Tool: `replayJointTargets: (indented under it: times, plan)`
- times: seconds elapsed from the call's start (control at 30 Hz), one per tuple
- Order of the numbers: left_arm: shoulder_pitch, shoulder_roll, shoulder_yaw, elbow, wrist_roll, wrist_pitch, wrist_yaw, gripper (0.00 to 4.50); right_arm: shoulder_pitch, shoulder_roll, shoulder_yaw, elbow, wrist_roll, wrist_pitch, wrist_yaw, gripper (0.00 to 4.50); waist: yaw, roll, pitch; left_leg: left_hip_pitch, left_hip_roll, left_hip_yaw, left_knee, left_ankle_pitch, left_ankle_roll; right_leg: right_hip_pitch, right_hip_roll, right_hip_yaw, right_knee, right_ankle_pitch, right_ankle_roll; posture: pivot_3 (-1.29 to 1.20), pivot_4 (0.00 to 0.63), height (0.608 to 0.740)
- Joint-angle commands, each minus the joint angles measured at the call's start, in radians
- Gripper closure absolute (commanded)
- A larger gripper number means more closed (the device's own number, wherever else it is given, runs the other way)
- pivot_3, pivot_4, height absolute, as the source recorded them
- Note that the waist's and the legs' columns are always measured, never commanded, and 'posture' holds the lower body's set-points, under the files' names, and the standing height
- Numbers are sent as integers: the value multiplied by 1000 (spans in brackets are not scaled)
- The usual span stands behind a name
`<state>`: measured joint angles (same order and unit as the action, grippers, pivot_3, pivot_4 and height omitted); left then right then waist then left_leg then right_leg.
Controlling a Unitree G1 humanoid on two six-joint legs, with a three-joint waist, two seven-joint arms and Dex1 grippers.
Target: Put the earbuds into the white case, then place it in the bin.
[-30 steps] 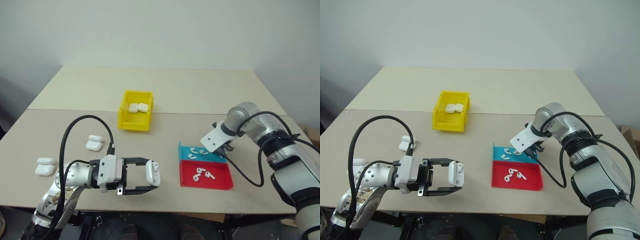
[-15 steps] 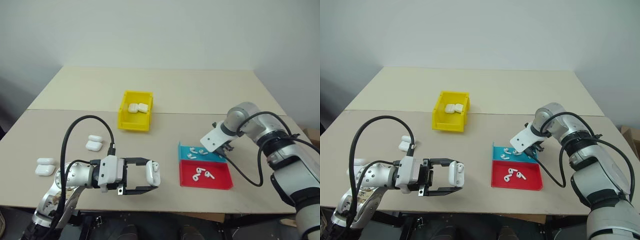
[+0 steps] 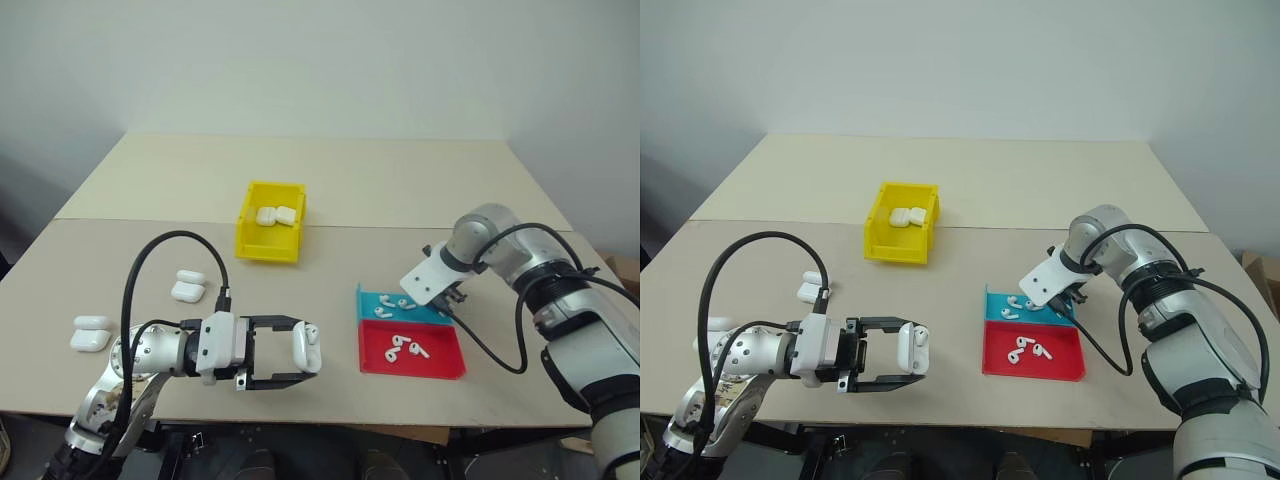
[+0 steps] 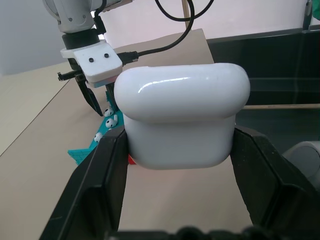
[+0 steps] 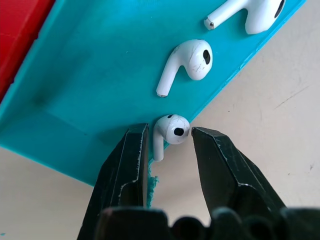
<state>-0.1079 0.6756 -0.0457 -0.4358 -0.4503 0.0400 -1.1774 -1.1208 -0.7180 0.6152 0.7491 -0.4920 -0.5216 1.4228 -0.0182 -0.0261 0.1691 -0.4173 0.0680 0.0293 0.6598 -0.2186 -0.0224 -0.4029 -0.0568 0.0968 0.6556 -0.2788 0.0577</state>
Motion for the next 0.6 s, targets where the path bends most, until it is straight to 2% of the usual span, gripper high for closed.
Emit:
replayJointTargets:
  times: [0.03,0.13,0.43,0.6]
  plan:
    - [-10,3,0,-15,3,-24,2,1729,-13,-5,-15,-5,-5,-19,-7,2917,0,0,0,0,0,0,0,0,0,0,0,0,0,0,0,0,150,740]
    - [-9,5,-1,-17,3,-23,3,1729,-10,-6,-16,-6,-5,-22,-7,3590,0,0,0,0,0,0,0,0,0,0,0,0,0,0,0,0,150,740]
    - [-14,3,-6,-7,6,-32,0,1729,0,-13,-23,-26,3,-14,0,3590,0,0,0,0,0,0,0,0,0,0,0,0,0,0,0,0,150,740]
    - [-26,-4,-6,-5,2,-30,1,1729,12,-28,-70,-101,67,67,53,3590,1,0,0,0,0,0,0,0,0,0,0,0,0,0,0,0,150,740]
